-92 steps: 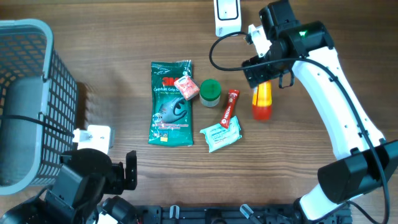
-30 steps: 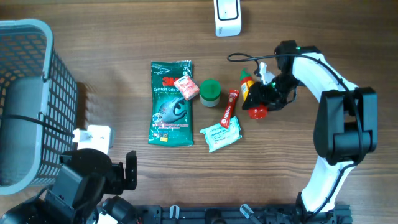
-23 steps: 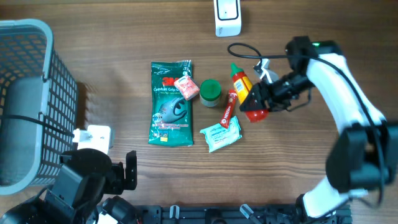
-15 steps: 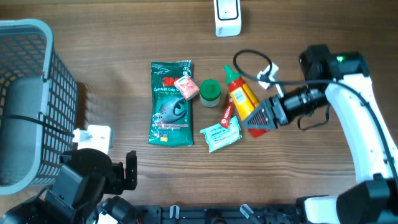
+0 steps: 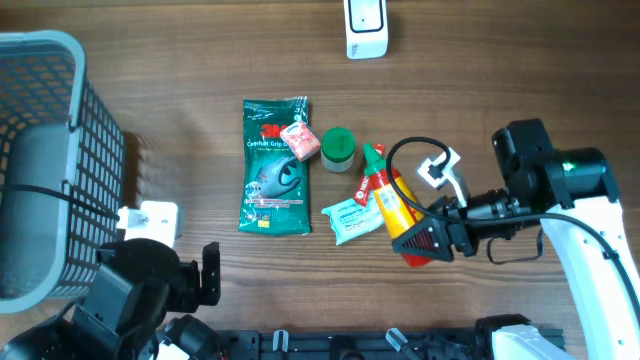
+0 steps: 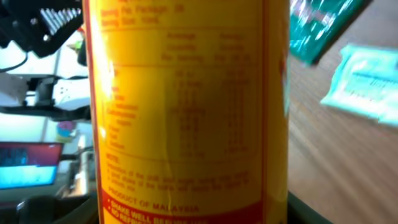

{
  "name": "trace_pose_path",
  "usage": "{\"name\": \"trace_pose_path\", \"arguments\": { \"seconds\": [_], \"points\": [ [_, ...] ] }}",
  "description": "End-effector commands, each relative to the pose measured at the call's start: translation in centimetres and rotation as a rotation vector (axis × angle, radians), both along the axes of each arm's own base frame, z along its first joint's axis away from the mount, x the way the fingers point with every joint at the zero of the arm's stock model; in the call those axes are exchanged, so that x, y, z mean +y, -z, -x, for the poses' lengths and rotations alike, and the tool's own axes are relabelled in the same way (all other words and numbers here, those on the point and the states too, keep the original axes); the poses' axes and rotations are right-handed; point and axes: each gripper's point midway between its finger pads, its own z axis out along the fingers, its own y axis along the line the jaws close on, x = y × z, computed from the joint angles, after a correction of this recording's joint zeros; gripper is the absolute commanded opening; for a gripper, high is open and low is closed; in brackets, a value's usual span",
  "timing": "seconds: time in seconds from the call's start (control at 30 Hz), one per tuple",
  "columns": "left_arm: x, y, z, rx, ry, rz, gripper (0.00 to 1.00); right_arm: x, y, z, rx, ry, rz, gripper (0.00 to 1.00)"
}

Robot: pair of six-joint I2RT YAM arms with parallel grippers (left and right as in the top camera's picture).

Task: Scan the item barcode
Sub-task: 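Lift the sauce bottle and rotate it to show its label, then carry the sauce bottle with the right gripper toward the white device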

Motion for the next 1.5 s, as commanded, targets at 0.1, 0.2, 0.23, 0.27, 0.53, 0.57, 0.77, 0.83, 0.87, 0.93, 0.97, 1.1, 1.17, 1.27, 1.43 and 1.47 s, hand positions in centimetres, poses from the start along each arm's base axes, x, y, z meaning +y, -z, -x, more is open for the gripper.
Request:
{"name": "trace_pose_path", "arguments": {
  "seconds": [0.1,0.2,0.23,0.27,0.53,0.57,0.77,0.83,0.87,0.93,0.97,1.1,1.17,1.27,1.43,1.47],
  "points": [
    [0.2,-0.2,0.0,-0.011,-0.019,0.008,1.0,-0.6,0.8,-6.9,-0.181,0.18,0.098,0.44],
    [0.2,-0.2,0.0,-0.011,-0.019,0.008,1.0,-3.4,1.8,-12.7,-0.267,0.437,0.279,0.43],
    [0.2,-0.2,0.0,-0.011,-0.018,0.007,1.0,-4.3,1.7,-14.5,-0.311,0.513,0.318,0.43],
    [0.2,-0.2,0.0,-0.011,-0.019,0.008,1.0,-4.9,1.4,-16.2,-0.367,0.561,0.341,0.43],
    [0.2,-0.2,0.0,-0.011,-0.019,0.008,1.0,-6.8,1.9,-26.6,-0.685,0.671,0.426,0.38],
    [0.2,-0.2,0.0,-0.011,-0.019,0.008,1.0,-6.7,2.4,-27.4,-0.706,0.663,0.43,0.37],
    [0.2,-0.2,0.0,-0.011,-0.018,0.007,1.0,-8.6,5.3,-33.3,-0.848,0.734,0.55,0.32],
    [0.2,-0.2,0.0,-0.011,-0.018,0.007,1.0,-8.4,6.3,-34.5,-0.907,0.703,0.606,0.37],
    [0.2,-0.2,0.0,-0.012,-0.019,0.008,1.0,-8.4,7.1,-35.3,-0.944,0.681,0.673,0.38],
    [0.2,-0.2,0.0,-0.012,-0.019,0.008,1.0,-8.5,8.1,-36.5,-1.002,0.652,0.785,0.38],
    [0.2,-0.2,0.0,-0.011,-0.019,0.008,1.0,-8.2,8.6,-37.3,-1.041,0.623,0.844,0.38],
    [0.2,-0.2,0.0,-0.011,-0.019,0.008,1.0,-7.0,9.6,-41.1,-1.157,0.552,0.997,0.39],
    [0.2,-0.2,0.0,-0.011,-0.019,0.008,1.0,-6.5,10.0,-43.0,-1.196,0.519,1.048,0.39],
    [0.2,-0.2,0.0,-0.011,-0.019,0.008,1.0,-5.9,10.2,-46.1,-1.264,0.474,1.131,0.39],
    [0.2,-0.2,0.0,-0.011,-0.019,0.008,1.0,-5.1,11.3,-49.0,-1.345,0.395,1.23,0.38],
    [0.2,-0.2,0.0,-0.011,-0.019,0.008,1.0,-5.0,11.4,-49.0,-1.356,0.372,1.242,0.38]
  ]
}}
